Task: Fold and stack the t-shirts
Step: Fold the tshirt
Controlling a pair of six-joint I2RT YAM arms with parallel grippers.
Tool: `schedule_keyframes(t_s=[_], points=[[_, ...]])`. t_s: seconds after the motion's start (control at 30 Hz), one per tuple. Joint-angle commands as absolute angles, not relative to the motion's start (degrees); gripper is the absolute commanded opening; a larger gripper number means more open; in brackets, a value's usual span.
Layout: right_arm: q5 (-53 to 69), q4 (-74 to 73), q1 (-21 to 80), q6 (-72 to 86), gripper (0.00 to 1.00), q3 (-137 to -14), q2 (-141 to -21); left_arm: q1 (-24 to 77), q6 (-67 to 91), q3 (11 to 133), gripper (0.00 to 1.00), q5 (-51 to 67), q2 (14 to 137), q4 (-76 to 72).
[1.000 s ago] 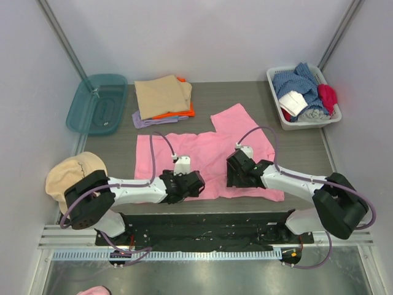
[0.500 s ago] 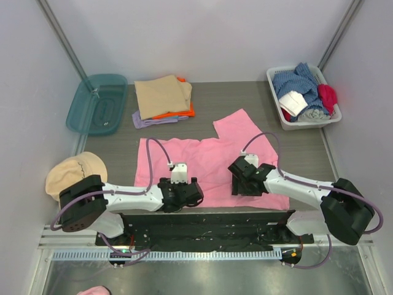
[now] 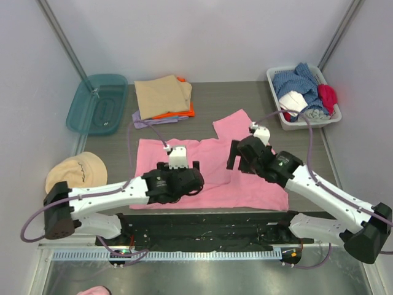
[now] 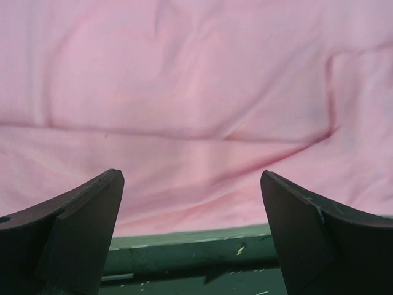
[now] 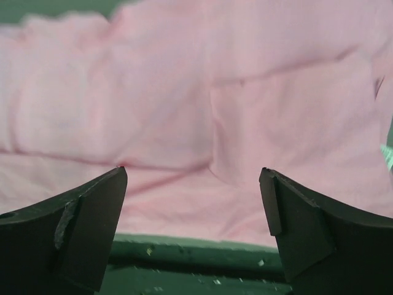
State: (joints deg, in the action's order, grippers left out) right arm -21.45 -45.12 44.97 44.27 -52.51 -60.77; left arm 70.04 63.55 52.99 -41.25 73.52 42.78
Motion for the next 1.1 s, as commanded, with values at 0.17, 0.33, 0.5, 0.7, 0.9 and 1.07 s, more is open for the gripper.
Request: schedule_keyframes(t_s=[0.17,0.33,0.5,0.7,0.9,1.07], points=[[-21.8,-33.2,25.2,24.8,1.00,-73.9,-79.2,49.8,45.7,56.9,1.00,-43.6,61.8,39.5],[-15.2,-24.4,14.2,15.6,1.00,-83.1,-92.3,42.2,41.5,56.0,1.00,-40.3,59.3,36.9],[-6.4,-20.2,9.5,7.3,1.00,-89.4,-101.8,41.7,40.9,54.3,1.00,-38.1,60.3,36.4],[5.6,-19.3,6.0,3.2,0.95,-96.7,-112.8,41.7,42.4,52.1,1.00,-35.2,60.6,35.6],[11.6,-20.8,4.2,0.3,0.89,-101.4,-121.8,41.7,43.3,50.5,1.00,-34.8,59.1,36.7],[13.3,-20.8,3.8,-1.2,0.86,-101.8,-124.9,41.7,43.6,49.0,1.00,-35.1,57.5,37.3]])
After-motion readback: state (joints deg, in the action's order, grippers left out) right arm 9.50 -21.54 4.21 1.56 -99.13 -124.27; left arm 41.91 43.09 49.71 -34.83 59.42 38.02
